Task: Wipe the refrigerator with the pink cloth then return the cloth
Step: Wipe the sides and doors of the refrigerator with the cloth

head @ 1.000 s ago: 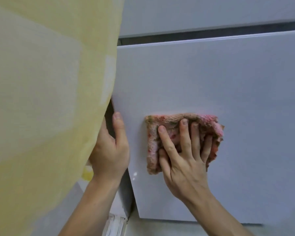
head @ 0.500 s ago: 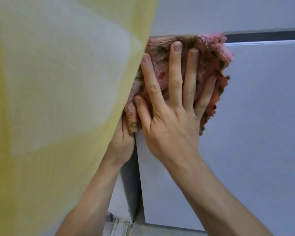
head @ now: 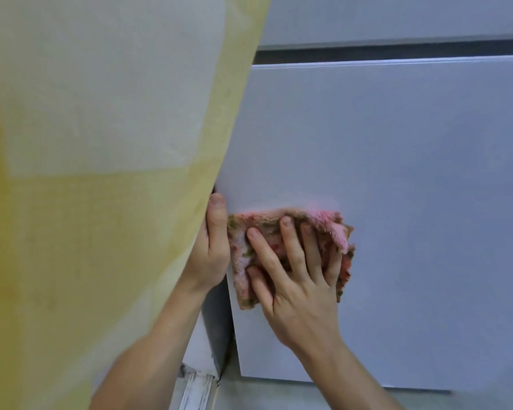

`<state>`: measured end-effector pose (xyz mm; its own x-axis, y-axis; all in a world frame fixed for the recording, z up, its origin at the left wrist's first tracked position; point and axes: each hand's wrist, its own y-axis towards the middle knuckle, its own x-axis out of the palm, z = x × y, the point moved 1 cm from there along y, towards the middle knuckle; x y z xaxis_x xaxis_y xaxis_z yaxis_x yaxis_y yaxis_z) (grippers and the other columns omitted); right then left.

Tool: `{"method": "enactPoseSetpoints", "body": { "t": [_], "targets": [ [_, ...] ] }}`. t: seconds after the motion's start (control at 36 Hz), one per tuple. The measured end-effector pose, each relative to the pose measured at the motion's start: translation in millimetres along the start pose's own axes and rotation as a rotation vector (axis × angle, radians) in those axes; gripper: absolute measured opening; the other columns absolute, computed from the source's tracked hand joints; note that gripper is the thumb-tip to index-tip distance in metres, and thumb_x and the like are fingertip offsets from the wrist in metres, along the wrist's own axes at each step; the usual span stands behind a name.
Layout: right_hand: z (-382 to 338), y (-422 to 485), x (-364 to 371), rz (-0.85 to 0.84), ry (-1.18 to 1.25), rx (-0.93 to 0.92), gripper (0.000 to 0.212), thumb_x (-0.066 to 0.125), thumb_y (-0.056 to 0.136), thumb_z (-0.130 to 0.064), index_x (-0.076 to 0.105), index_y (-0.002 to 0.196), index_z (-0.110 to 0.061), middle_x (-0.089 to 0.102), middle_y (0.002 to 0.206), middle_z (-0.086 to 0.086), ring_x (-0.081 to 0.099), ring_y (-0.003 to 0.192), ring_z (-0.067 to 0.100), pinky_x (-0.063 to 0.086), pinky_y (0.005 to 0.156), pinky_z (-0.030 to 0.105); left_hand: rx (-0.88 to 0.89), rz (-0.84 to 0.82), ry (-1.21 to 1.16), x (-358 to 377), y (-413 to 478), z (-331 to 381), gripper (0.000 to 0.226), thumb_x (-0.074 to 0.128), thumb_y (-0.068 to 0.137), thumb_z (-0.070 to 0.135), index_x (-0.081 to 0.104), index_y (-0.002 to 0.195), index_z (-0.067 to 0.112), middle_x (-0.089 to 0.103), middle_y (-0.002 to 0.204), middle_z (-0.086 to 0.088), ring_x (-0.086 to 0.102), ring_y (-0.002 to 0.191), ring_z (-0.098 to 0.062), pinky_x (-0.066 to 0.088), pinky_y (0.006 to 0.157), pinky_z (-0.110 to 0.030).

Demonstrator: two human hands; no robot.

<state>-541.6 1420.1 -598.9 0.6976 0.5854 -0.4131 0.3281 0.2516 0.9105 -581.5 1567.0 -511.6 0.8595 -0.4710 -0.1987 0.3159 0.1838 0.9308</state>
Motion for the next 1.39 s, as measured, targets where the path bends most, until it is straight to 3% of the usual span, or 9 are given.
{"method": "enactPoseSetpoints", "body": {
  "t": [0.14,0.33,0.5,0.64,0.75,0.89,1.0,1.19,1.39],
  "targets": [
    [1.9,54.0,-22.8,0.066,0.015,-0.021,0.053,0.041,0.111,-0.049,0.03,0.162,-0.042,0.006,0.177,-0.004,0.005,0.163,0.015,0.003,0.128,0.053,0.032,0.02,-0.019,4.3,-0.5,-0.7,0.043,0.033,0.113,0.02,0.025,0.155,0.013,0.025,0.162,0.007,0.018,0.157,0.004,0.021,0.131,-0.035],
    [-4.6,121.3,-46.8,0.178,-0.003,0.088,0.054,0.042,0.111,-0.052,0.034,0.162,-0.037,0.016,0.172,0.004,0.014,0.16,0.026,0.001,0.129,0.055,0.086,0.008,-0.041,6.7,0.3,4.4,0.046,0.022,0.117,0.037,0.016,0.161,0.028,0.011,0.165,0.038,0.016,0.157,0.006,0.017,0.129,-0.025],
    [5.5,77.0,-30.1,0.153,-0.017,0.021,0.06,0.048,0.109,-0.048,0.026,0.164,-0.037,0.01,0.175,0.002,0.002,0.163,0.021,0.001,0.13,0.055,0.053,0.033,-0.076,7.4,1.6,10.6,0.047,0.022,0.116,0.04,0.026,0.156,0.016,0.015,0.163,0.036,0.016,0.152,0.015,0.017,0.125,-0.014],
    [33.3,-13.1,-4.7,0.027,-0.094,-0.034,0.074,0.056,0.099,-0.048,0.022,0.165,-0.042,0.004,0.177,-0.003,0.007,0.163,0.018,-0.005,0.13,0.051,0.018,0.01,-0.094,6.6,-0.1,7.4,0.041,0.022,0.114,0.049,0.021,0.154,0.04,0.013,0.16,0.049,0.017,0.154,0.012,0.019,0.128,-0.022],
    [46.8,-41.4,-1.9,-0.011,-0.088,-0.027,0.076,0.058,0.095,-0.05,0.025,0.163,-0.045,0.015,0.174,-0.006,0.024,0.153,0.02,-0.004,0.131,0.044,-0.024,0.01,-0.034,4.7,1.0,1.2,0.047,0.026,0.114,0.045,0.027,0.161,0.045,0.015,0.163,0.042,0.018,0.157,0.003,0.022,0.13,-0.04],
    [47.4,-18.0,-11.0,0.008,-0.057,-0.015,0.074,0.059,0.097,-0.05,0.026,0.163,-0.046,0.007,0.177,-0.007,0.009,0.162,0.013,-0.003,0.131,0.047,-0.016,0.032,-0.025,7.1,0.4,6.3,0.051,0.034,0.111,0.022,0.019,0.16,0.024,0.02,0.167,0.017,0.017,0.159,-0.001,0.018,0.132,-0.039],
    [46.5,39.4,-32.1,0.104,-0.035,0.004,0.069,0.056,0.103,-0.048,0.025,0.165,-0.041,0.013,0.175,0.001,0.007,0.163,0.017,0.0,0.131,0.052,-0.019,0.033,0.012,11.8,1.8,12.5,0.052,0.035,0.112,0.026,0.019,0.16,0.013,0.025,0.165,-0.007,0.024,0.159,-0.025,0.023,0.127,-0.06],
    [40.8,119.7,-65.9,0.205,-0.027,0.119,0.059,0.048,0.107,-0.048,0.035,0.162,-0.033,0.017,0.171,0.008,0.016,0.161,0.029,0.007,0.129,0.061,0.059,0.044,0.105,27.0,2.6,31.2,0.056,0.041,0.112,0.022,0.036,0.15,-0.018,0.025,0.161,-0.003,0.005,0.157,0.007,0.008,0.129,-0.02],
    [66.2,70.5,-49.8,0.201,-0.032,0.067,0.064,0.05,0.106,-0.048,0.027,0.164,-0.035,0.013,0.175,0.006,0.005,0.162,0.023,0.003,0.129,0.057,0.05,0.085,0.143,38.3,-4.2,34.0,0.059,0.031,0.114,0.032,0.032,0.154,-0.012,0.027,0.162,-0.002,0.007,0.159,0.0,0.013,0.131,-0.031]
  ]
}}
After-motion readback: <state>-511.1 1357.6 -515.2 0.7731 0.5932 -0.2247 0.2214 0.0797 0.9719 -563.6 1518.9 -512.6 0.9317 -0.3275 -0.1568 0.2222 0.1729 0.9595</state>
